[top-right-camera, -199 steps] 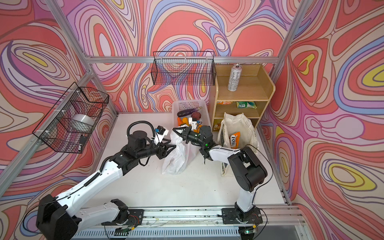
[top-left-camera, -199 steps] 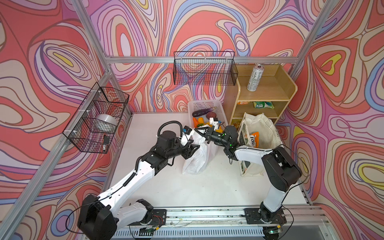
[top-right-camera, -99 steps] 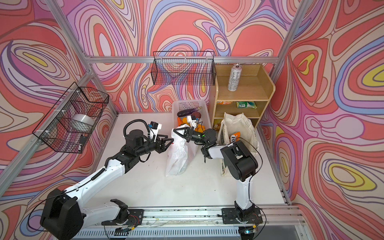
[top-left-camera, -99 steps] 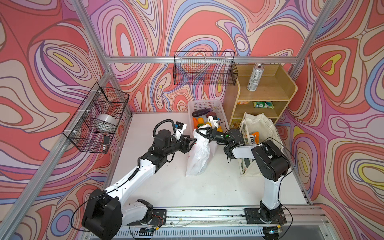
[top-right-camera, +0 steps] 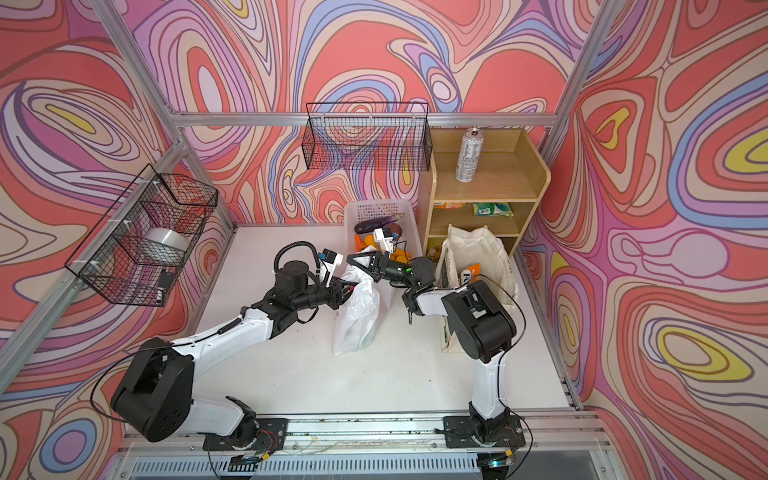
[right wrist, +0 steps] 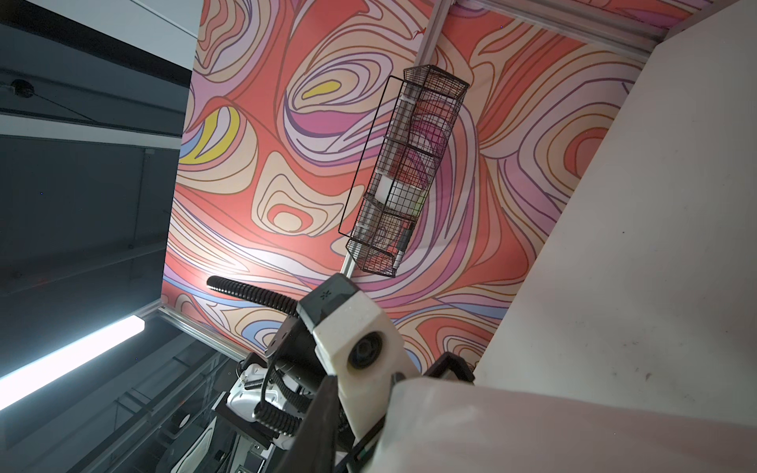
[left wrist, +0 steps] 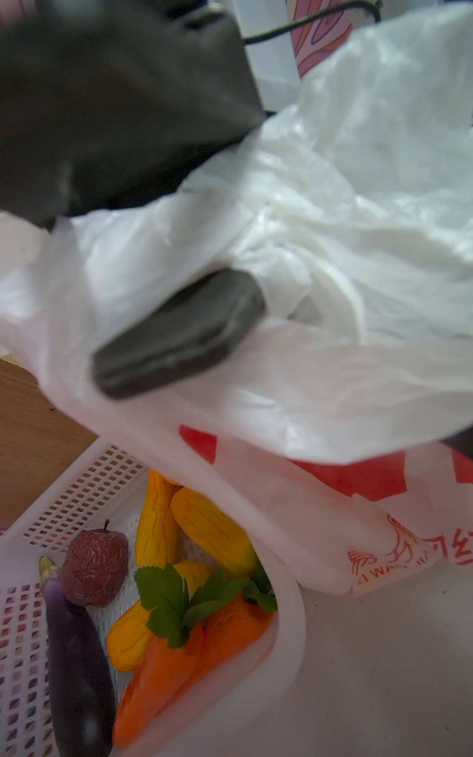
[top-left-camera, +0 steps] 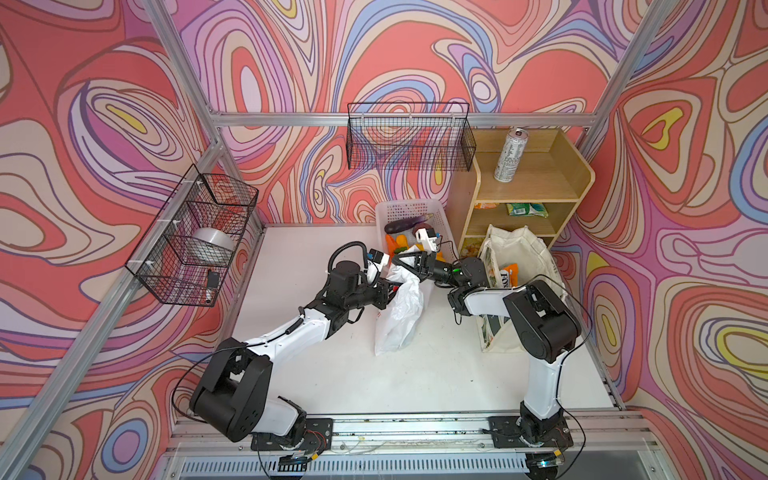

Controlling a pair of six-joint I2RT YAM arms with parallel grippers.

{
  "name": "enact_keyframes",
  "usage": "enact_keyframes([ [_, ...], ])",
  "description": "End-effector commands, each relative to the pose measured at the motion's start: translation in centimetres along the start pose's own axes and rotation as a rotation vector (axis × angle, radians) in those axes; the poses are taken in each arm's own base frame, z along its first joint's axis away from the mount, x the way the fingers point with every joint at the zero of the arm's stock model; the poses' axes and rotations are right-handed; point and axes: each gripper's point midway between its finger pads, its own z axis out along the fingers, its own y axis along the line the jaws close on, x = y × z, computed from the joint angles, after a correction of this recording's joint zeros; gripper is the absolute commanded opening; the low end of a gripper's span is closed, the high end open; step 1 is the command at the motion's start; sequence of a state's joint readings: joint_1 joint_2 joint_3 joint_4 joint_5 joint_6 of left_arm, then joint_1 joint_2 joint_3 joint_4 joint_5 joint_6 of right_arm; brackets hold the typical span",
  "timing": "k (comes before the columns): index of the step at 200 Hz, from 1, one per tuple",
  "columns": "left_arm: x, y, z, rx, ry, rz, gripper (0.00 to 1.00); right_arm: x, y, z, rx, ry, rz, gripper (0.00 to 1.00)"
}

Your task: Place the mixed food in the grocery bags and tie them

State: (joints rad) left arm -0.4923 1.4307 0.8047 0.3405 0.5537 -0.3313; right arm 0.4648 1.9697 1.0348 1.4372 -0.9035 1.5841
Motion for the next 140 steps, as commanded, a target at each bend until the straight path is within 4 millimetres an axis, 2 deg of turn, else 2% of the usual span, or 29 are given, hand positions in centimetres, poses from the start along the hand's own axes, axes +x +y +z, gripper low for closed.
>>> enact_keyframes([
  [1,0.1,-0.4,0.6,0.027,-0.002,-0.009,0.21,-0.6,2.9,0.4,-0.063,0.003,-0.084,0.24],
  [55,1.2,-1.9,2.4,0.082,0.025,-0.029,0.22,-0.7,2.6,0.2,-0.059,-0.012,-0.082,0.21],
  [92,1.5,-2.3,2.8,0.097,0.030,-0.036,0.25,-0.6,2.5,0.1,-0.055,-0.021,-0.080,0.19],
  [114,1.6,-2.2,2.3,0.078,0.037,-0.029,0.33,-0.6,2.1,-0.1,-0.047,-0.029,-0.073,0.18],
  [140,1.5,-1.9,0.6,0.017,0.025,0.003,0.45,-0.5,1.7,-0.3,-0.038,-0.038,-0.069,0.17],
])
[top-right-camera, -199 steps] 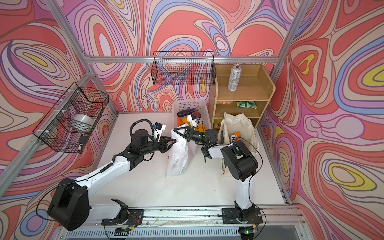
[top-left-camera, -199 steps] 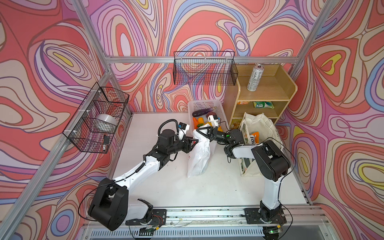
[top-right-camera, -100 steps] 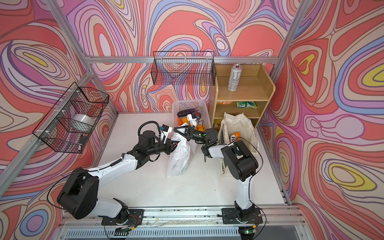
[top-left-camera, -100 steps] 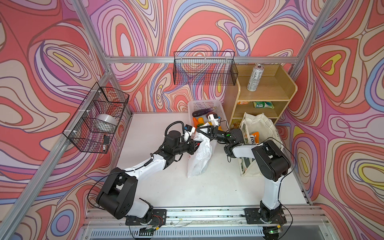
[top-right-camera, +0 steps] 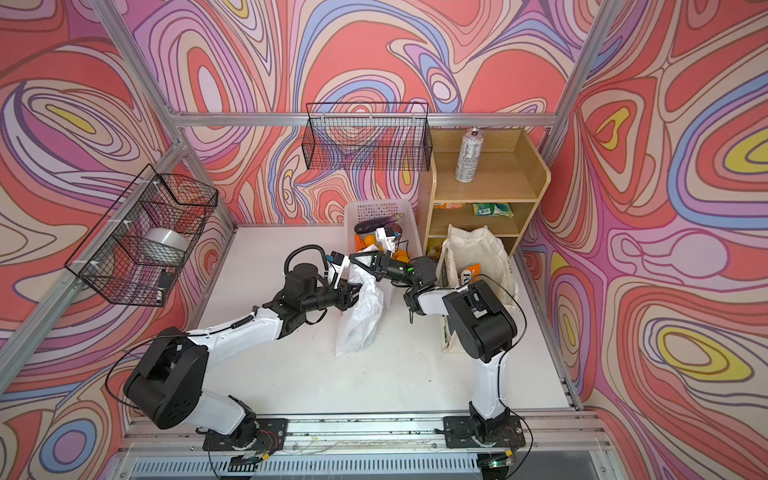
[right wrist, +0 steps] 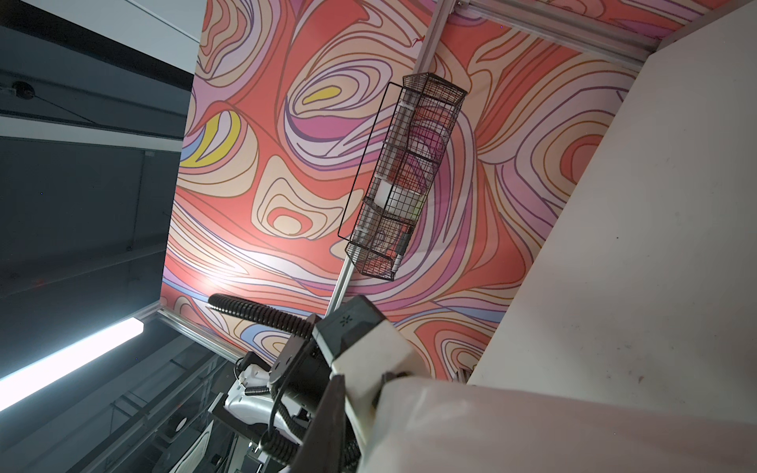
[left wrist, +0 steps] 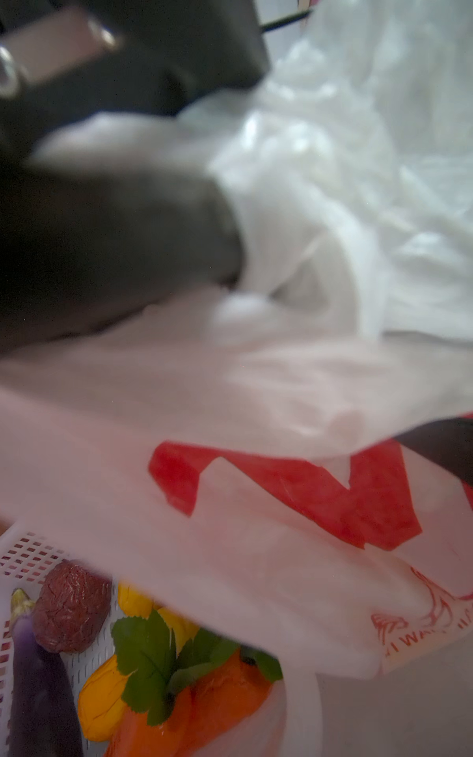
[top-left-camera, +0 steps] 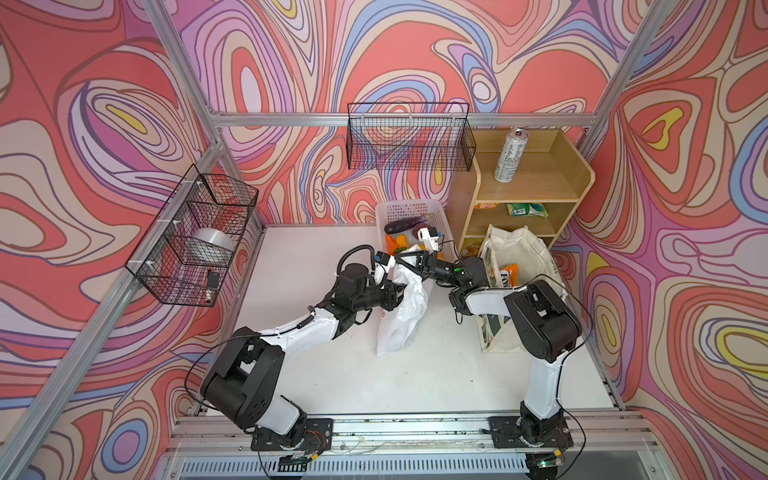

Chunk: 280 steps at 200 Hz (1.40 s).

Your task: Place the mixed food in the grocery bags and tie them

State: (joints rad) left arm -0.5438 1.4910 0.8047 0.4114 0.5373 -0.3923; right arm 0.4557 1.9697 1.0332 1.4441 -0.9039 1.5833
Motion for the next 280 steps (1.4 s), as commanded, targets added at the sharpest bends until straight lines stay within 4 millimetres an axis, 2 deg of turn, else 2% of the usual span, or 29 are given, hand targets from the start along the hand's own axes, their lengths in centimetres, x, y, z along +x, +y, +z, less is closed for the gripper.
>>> enact_keyframes([
  [1,0.5,-0.9,-1.3,-0.016,0.014,0.043,0.46,-0.2,1.7,0.0,-0.038,-0.030,-0.061,0.17],
  [36,-0.3,0.5,-5.2,-0.116,-0.037,0.053,0.53,0.1,1.7,-0.2,-0.033,-0.029,-0.061,0.18],
  [64,-2.3,2.2,-8.9,-0.177,-0.148,0.005,0.56,0.2,1.7,-0.2,-0.033,-0.024,-0.064,0.17],
  [78,-3.5,2.3,-10.1,-0.187,-0.194,-0.004,0.58,0.2,1.7,-0.2,-0.035,-0.020,-0.064,0.17],
  [92,-5.0,1.3,-10.6,-0.162,-0.224,0.007,0.58,0.3,1.7,-0.2,-0.034,-0.016,-0.063,0.17],
  [131,-8.3,-1.3,-9.9,-0.028,-0.264,0.011,0.54,0.2,1.6,-0.1,-0.035,-0.012,-0.063,0.17],
  [187,-9.9,-2.4,-8.4,0.093,-0.278,-0.022,0.38,-0.1,1.5,0.1,-0.039,-0.012,-0.057,0.17],
  [223,-8.9,-2.6,-7.4,0.140,-0.255,-0.057,0.26,-0.2,1.5,0.3,-0.042,-0.012,-0.054,0.16],
  [280,-5.8,-2.0,-4.8,0.156,-0.186,-0.104,0.24,-0.1,1.7,0.4,-0.045,-0.004,-0.053,0.14],
])
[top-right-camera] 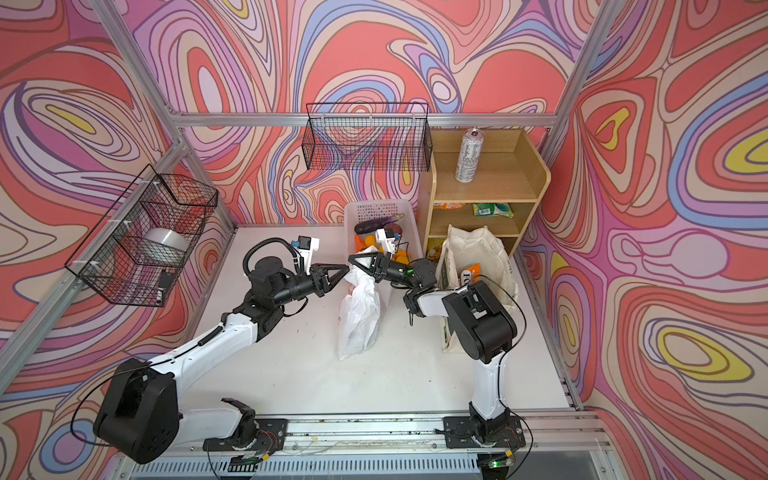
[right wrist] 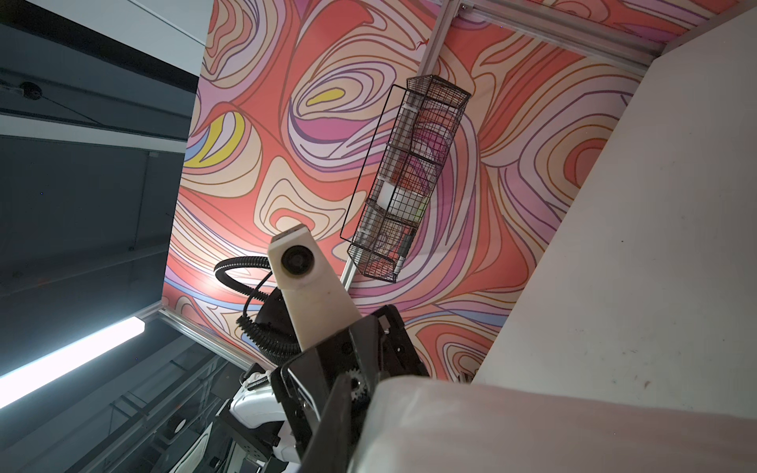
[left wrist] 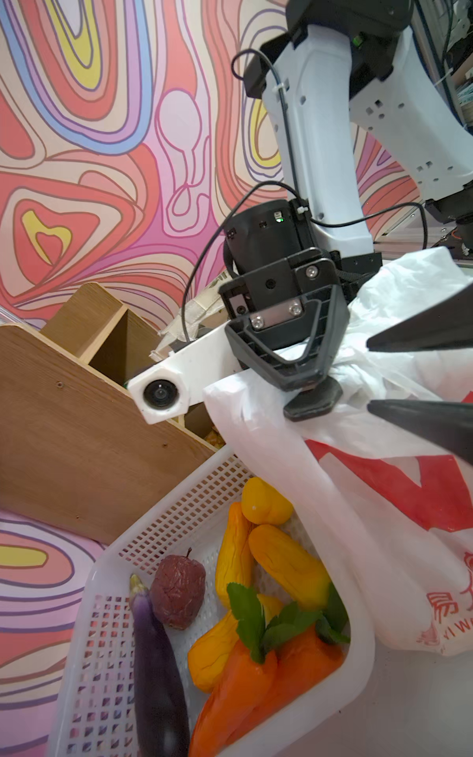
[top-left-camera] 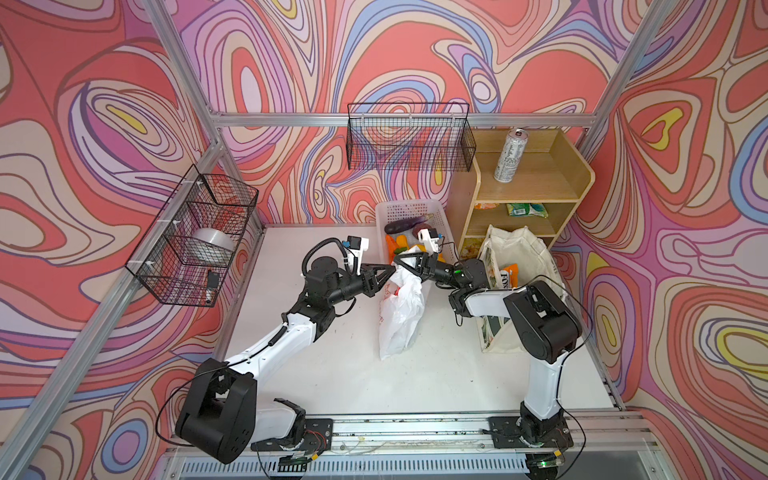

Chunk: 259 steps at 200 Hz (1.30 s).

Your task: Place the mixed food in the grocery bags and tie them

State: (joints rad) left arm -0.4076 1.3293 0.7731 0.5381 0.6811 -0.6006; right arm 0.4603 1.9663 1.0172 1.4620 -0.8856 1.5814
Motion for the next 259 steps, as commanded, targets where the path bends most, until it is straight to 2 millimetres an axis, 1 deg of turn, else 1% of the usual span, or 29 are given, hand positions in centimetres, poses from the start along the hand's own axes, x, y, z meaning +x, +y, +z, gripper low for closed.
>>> enact_keyframes([
  [1,1.1,0.0,0.9,0.034,0.017,-0.013,0.24,-0.3,1.6,0.5,-0.040,0.010,-0.048,0.13],
  [30,2.7,0.5,1.8,0.045,0.042,-0.035,0.25,-0.3,1.6,0.5,-0.040,0.010,-0.046,0.12],
  [56,3.0,0.4,2.2,0.060,0.039,-0.050,0.28,-0.3,1.4,0.4,-0.037,0.010,-0.043,0.12],
  [86,2.1,-0.1,2.1,0.064,0.016,-0.034,0.32,-0.2,1.3,0.3,-0.034,0.009,-0.040,0.11],
  [108,1.1,-0.5,1.8,0.065,-0.019,-0.023,0.34,-0.1,1.3,0.3,-0.033,0.011,-0.040,0.11],
  [144,-0.8,-0.1,0.8,0.085,-0.106,-0.078,0.36,-0.1,1.2,0.3,-0.031,0.010,-0.038,0.11],
  [172,-1.6,-0.1,0.7,0.117,-0.139,-0.109,0.37,-0.1,1.2,0.2,-0.030,0.010,-0.039,0.11],
  [223,-1.6,-0.2,1.3,0.133,-0.116,-0.113,0.36,-0.1,1.2,0.2,-0.030,0.009,-0.040,0.11],
  [259,-0.5,0.1,1.8,0.132,-0.085,-0.129,0.36,-0.1,1.1,0.2,-0.028,0.008,-0.039,0.11],
])
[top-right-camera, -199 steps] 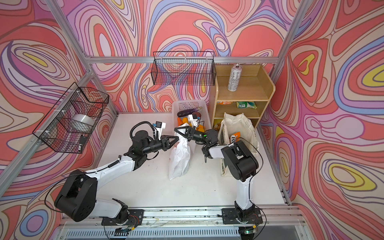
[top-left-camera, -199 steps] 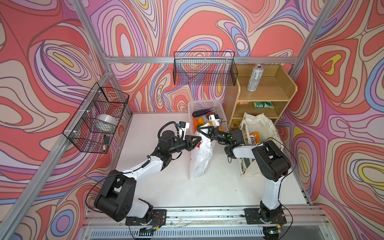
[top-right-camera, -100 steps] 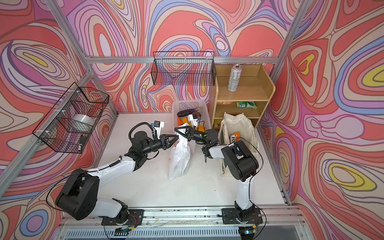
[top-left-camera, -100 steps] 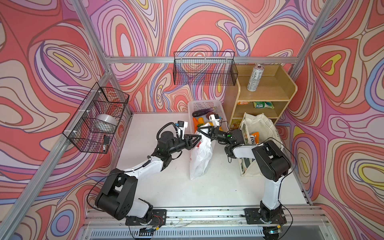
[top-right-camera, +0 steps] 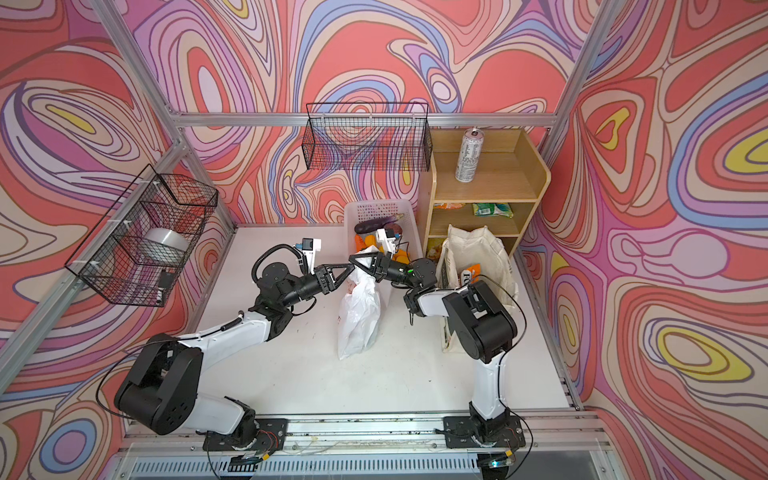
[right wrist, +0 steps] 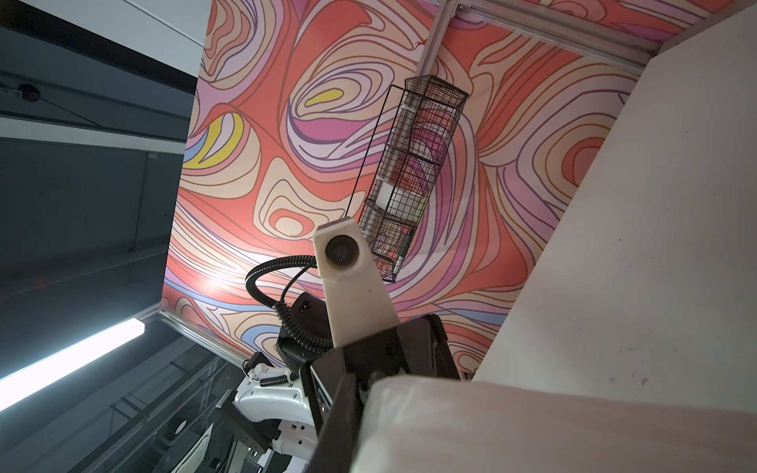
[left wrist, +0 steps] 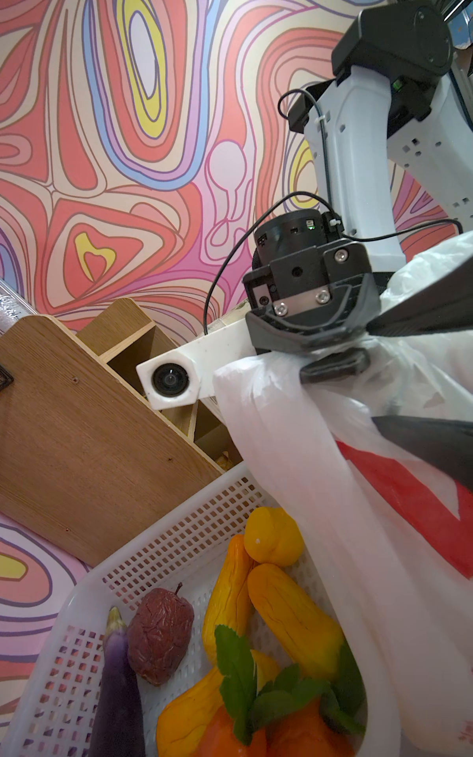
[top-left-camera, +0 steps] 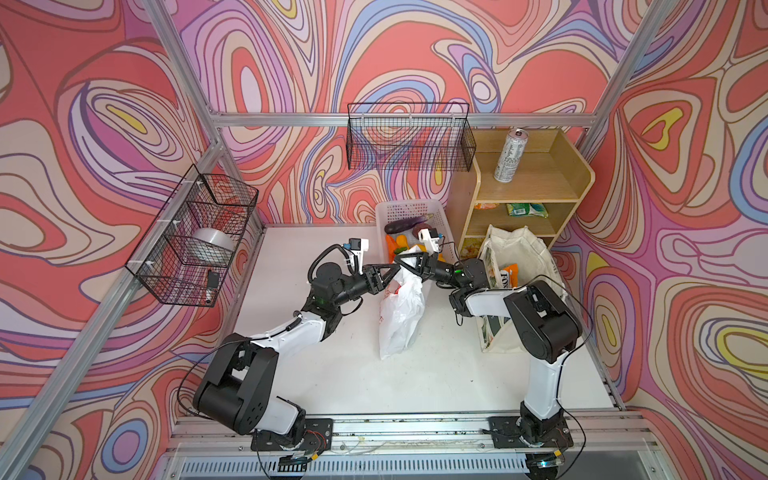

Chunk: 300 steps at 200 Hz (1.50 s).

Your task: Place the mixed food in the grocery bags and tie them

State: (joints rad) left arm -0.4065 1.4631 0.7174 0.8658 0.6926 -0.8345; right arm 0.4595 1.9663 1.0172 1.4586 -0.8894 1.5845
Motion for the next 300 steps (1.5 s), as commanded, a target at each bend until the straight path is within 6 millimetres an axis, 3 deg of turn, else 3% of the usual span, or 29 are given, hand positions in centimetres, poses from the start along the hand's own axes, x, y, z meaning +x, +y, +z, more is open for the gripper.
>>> enact_keyframes([
  [1,-0.3,-1.1,0.5,0.052,-0.005,0.019,0.36,-0.1,1.2,0.2,-0.031,0.004,-0.045,0.11],
  [91,-0.4,-2.2,1.5,0.103,-0.002,0.016,0.37,0.0,0.9,0.1,-0.025,0.002,-0.042,0.11],
  [140,-0.6,-2.2,1.4,0.106,-0.011,0.012,0.16,0.1,1.0,0.0,-0.025,0.000,-0.044,0.14],
  [178,-0.5,-1.9,1.4,0.097,-0.013,0.006,0.08,0.1,1.3,0.0,-0.027,-0.001,-0.048,0.28],
  [222,-0.3,-1.6,1.4,0.083,-0.015,0.002,0.08,0.2,1.3,-0.4,-0.020,-0.017,-0.048,0.48],
  [300,-0.5,-1.2,1.2,0.046,-0.030,0.009,0.00,0.7,1.6,-1.7,0.001,-0.039,-0.031,0.54],
])
